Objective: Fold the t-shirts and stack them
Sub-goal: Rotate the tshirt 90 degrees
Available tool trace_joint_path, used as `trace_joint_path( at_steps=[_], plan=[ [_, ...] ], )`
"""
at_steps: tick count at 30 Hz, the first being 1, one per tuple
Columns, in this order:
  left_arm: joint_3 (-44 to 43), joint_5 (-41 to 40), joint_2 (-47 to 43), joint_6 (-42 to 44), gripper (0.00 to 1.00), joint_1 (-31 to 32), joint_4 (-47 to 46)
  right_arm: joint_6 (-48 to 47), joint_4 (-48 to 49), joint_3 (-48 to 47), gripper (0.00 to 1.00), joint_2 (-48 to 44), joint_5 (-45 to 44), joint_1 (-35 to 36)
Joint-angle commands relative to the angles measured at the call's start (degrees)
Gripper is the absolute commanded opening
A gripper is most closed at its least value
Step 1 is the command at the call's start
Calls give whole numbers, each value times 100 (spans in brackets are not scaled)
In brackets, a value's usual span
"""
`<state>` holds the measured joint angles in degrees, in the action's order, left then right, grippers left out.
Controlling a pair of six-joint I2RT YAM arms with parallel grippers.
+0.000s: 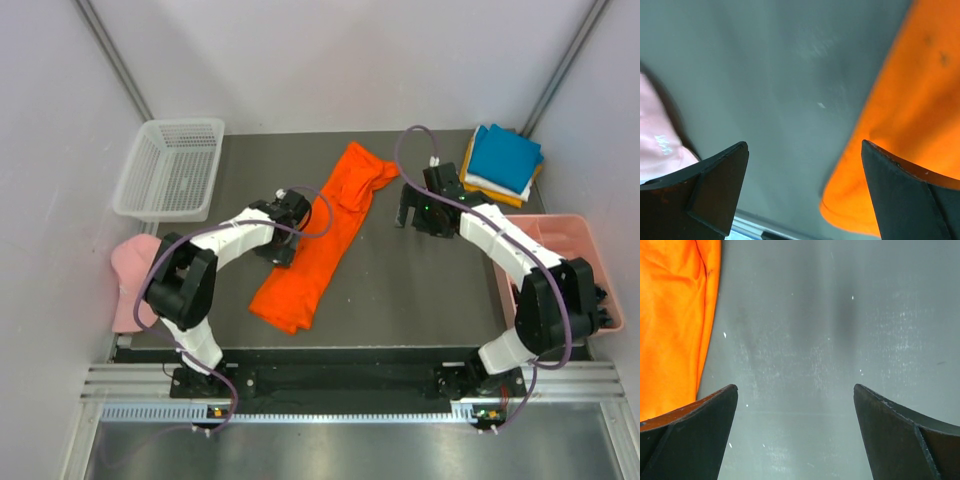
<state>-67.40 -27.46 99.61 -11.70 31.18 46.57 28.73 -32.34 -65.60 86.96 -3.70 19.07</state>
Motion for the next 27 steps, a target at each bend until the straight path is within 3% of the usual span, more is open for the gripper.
trace_joint_path(
  at_steps=[1,14,23,27],
  plan=[
    [-415,-514,137,81,99,-366,-236,-34,122,74,99,-320,115,88],
    [-433,-295,805,-113,99,-639,-306,-175,-97,-23,99,-443,274,88],
    [-116,-67,744,-200,99,-359,-192,-113,-27,39,99,-425,309,88],
    [-168,-57,866,-323,99,123,141,-113,-18,48,99,-408,222,79]
  ],
)
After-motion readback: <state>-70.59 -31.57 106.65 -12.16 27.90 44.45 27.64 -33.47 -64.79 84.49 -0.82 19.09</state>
